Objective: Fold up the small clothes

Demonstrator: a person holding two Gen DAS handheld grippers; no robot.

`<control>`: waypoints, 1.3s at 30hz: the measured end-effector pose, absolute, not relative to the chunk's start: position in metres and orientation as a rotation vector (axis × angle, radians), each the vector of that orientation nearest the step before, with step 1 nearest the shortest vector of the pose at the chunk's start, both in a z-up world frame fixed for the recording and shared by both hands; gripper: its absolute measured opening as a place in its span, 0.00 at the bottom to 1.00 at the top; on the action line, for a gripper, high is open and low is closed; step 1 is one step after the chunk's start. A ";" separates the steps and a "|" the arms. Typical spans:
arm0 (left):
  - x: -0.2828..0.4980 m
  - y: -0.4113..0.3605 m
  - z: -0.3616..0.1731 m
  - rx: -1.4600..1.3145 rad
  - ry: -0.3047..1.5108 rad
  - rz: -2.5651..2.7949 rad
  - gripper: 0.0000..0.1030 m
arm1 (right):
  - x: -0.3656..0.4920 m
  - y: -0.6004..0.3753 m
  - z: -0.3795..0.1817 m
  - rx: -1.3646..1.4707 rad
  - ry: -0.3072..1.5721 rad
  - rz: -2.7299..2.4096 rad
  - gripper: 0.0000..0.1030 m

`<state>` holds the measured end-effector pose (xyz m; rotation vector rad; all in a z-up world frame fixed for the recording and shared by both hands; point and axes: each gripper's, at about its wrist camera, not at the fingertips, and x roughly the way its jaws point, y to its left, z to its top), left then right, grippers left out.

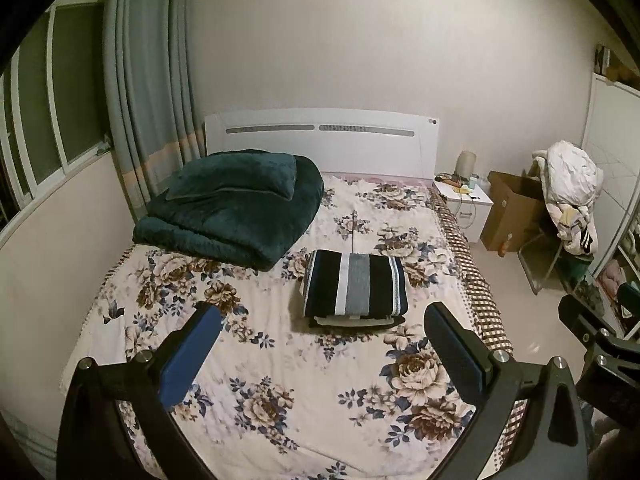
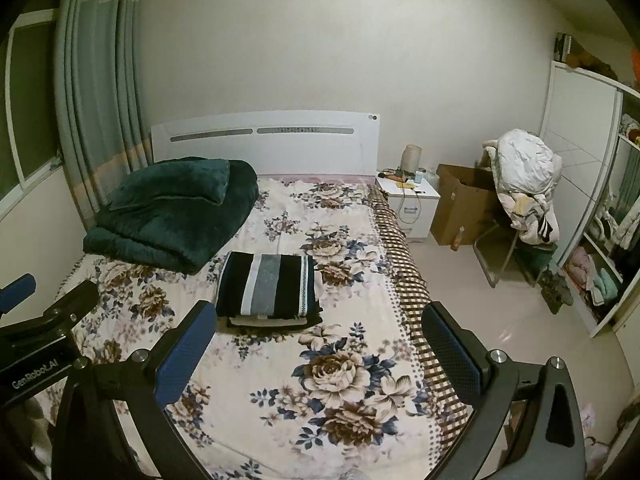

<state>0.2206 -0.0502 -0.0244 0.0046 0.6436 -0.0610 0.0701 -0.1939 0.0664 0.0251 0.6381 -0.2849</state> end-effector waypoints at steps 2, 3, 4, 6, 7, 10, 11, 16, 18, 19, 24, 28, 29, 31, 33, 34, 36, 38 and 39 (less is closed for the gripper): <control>0.221 -0.048 -0.024 0.004 0.644 -0.064 1.00 | 0.072 -0.195 0.066 0.025 0.640 -0.282 1.00; 0.221 -0.048 -0.024 0.003 0.645 -0.064 1.00 | 0.072 -0.195 0.066 0.024 0.640 -0.281 1.00; 0.222 -0.048 -0.024 0.003 0.648 -0.064 1.00 | 0.073 -0.195 0.067 0.025 0.642 -0.278 1.00; 0.220 -0.048 -0.023 0.000 0.649 -0.066 1.00 | 0.075 -0.194 0.069 0.028 0.643 -0.270 1.00; 0.220 -0.048 -0.023 0.002 0.648 -0.064 1.00 | 0.075 -0.193 0.070 0.028 0.645 -0.268 1.00; 0.220 -0.048 -0.023 0.000 0.648 -0.064 1.00 | 0.074 -0.193 0.071 0.029 0.647 -0.268 1.00; 0.219 -0.048 -0.023 0.001 0.648 -0.064 1.00 | 0.075 -0.193 0.071 0.031 0.648 -0.268 1.00; 0.219 -0.050 -0.021 0.004 0.645 -0.061 1.00 | 0.073 -0.195 0.070 0.044 0.647 -0.274 1.00; 0.218 -0.050 -0.020 0.001 0.649 -0.062 1.00 | 0.072 -0.197 0.069 0.043 0.645 -0.276 1.00; 0.217 -0.051 -0.020 0.001 0.645 -0.062 1.00 | 0.072 -0.197 0.069 0.044 0.646 -0.275 1.00; 0.216 -0.051 -0.020 -0.002 0.648 -0.060 1.00 | 0.070 -0.197 0.068 0.043 0.647 -0.278 1.00; 0.209 -0.053 -0.012 -0.010 0.649 -0.065 1.00 | 0.070 -0.196 0.068 0.043 0.647 -0.279 1.00; 0.208 -0.053 -0.010 -0.012 0.649 -0.066 1.00 | 0.069 -0.196 0.068 0.044 0.646 -0.280 1.00; 0.207 -0.053 -0.010 -0.011 0.650 -0.067 1.00 | 0.070 -0.196 0.068 0.043 0.647 -0.279 1.00; 0.207 -0.053 -0.008 -0.011 0.650 -0.066 1.00 | 0.068 -0.195 0.067 0.046 0.647 -0.281 1.00; 0.208 -0.052 -0.010 -0.010 0.650 -0.067 1.00 | 0.068 -0.195 0.067 0.045 0.646 -0.281 1.00; 0.207 -0.052 -0.009 -0.010 0.651 -0.067 1.00 | 0.067 -0.194 0.067 0.044 0.647 -0.281 1.00; 0.207 -0.052 -0.009 -0.008 0.648 -0.066 1.00 | 0.066 -0.193 0.067 0.047 0.646 -0.284 1.00; 0.207 -0.052 -0.009 -0.007 0.649 -0.066 1.00 | 0.067 -0.193 0.067 0.046 0.647 -0.281 1.00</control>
